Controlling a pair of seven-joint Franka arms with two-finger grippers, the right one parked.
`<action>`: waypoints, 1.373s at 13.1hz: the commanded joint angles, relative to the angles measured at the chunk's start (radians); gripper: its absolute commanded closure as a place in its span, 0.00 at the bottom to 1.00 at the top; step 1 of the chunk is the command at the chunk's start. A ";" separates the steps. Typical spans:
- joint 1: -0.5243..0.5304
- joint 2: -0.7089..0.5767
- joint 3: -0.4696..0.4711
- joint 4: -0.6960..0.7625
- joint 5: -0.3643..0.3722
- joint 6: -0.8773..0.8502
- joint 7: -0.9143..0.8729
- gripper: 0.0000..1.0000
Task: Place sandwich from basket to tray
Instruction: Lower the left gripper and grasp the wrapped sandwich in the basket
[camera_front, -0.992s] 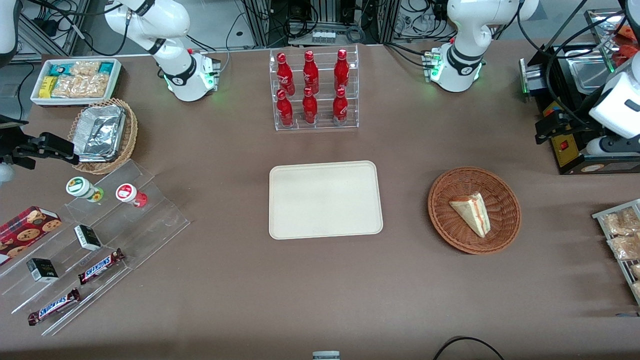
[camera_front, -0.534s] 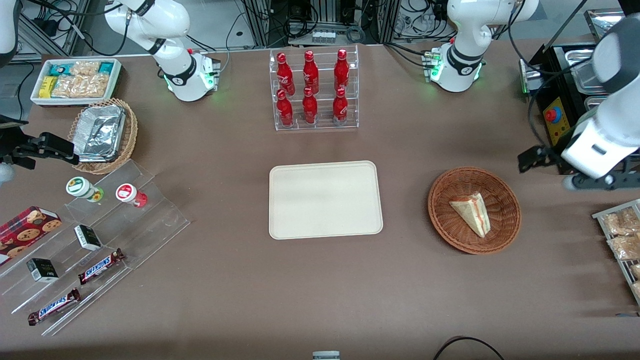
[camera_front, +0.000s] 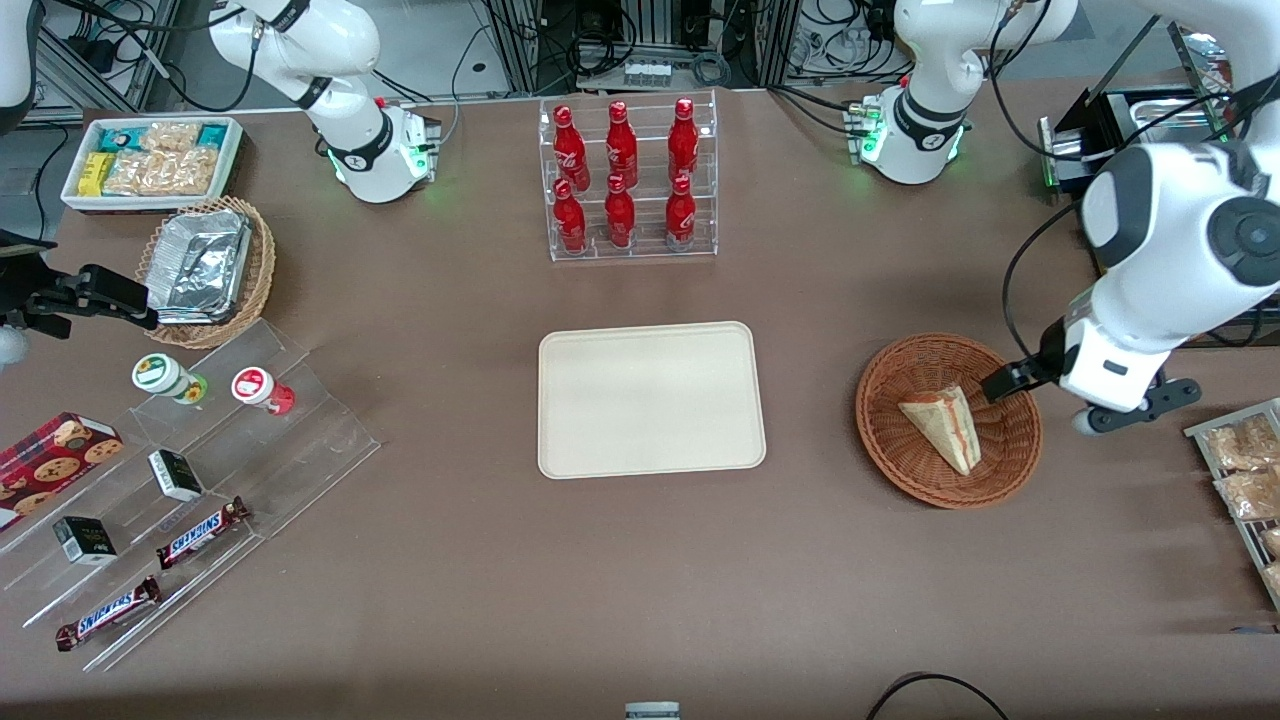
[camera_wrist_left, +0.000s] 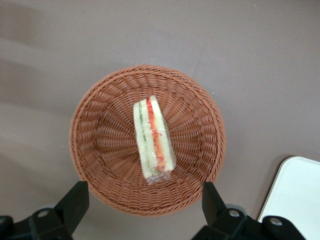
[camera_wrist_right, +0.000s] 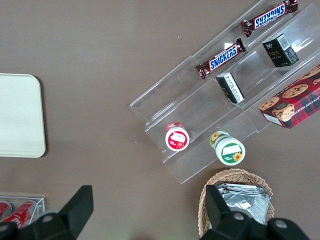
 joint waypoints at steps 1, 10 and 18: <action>-0.006 0.014 -0.014 -0.073 -0.011 0.117 -0.088 0.00; -0.013 0.074 -0.013 -0.271 -0.006 0.387 -0.094 0.00; -0.012 0.138 -0.011 -0.287 -0.006 0.442 -0.094 0.03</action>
